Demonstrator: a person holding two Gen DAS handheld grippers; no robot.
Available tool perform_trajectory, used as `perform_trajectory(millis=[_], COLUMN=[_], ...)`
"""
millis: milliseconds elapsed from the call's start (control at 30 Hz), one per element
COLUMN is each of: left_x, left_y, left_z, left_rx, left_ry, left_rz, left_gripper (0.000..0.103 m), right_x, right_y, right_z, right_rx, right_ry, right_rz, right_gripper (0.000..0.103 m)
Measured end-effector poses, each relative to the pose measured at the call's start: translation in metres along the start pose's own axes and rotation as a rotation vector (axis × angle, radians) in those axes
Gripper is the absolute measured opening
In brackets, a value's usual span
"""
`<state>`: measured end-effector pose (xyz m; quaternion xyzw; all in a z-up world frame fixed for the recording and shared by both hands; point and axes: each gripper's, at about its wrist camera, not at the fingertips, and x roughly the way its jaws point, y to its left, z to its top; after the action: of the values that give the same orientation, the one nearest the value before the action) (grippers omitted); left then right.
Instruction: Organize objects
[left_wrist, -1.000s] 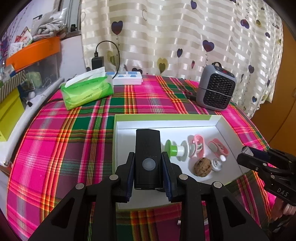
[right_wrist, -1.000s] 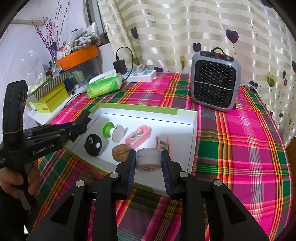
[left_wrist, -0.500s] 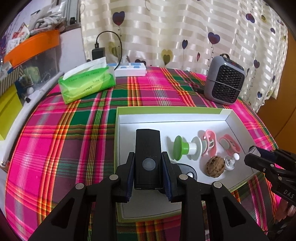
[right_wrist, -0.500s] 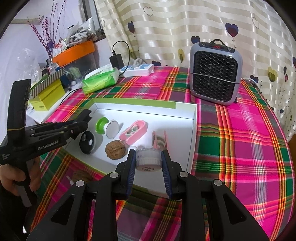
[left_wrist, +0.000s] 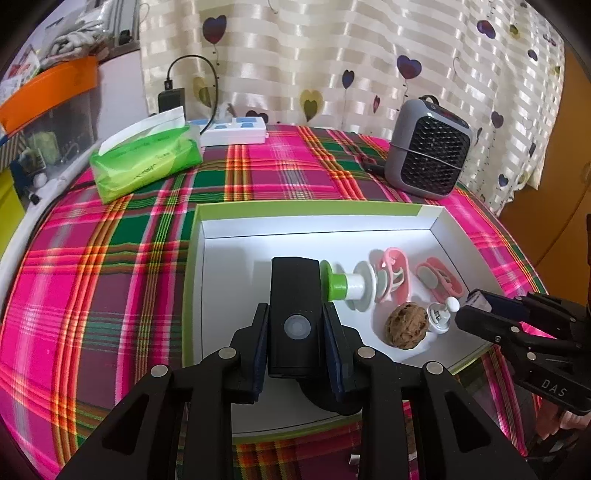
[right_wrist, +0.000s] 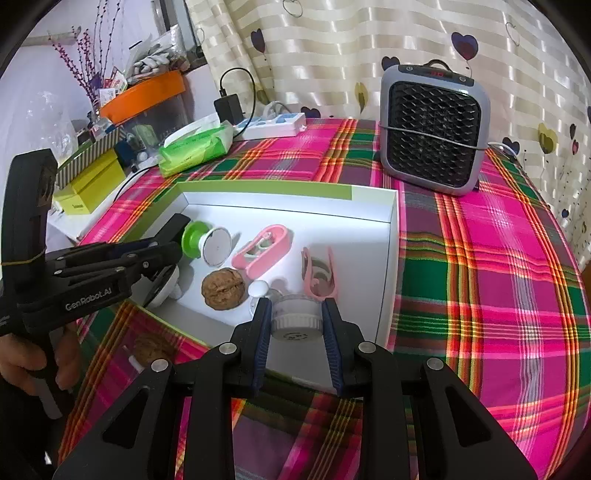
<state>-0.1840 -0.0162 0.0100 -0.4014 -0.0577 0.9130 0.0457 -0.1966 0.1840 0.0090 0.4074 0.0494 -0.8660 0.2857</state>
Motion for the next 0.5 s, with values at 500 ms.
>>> perform_trajectory(millis=[500], left_x=[0.0035], left_y=[-0.0007], left_z=[0.003], left_rx=[0.014], left_ry=[-0.016], left_rz=[0.015], left_gripper=[0.025], right_x=[0.0063], right_y=[0.0042], right_z=[0.0008], right_rx=[-0.008], right_ry=[0.003], right_rz=[-0.011], right_gripper=[0.029])
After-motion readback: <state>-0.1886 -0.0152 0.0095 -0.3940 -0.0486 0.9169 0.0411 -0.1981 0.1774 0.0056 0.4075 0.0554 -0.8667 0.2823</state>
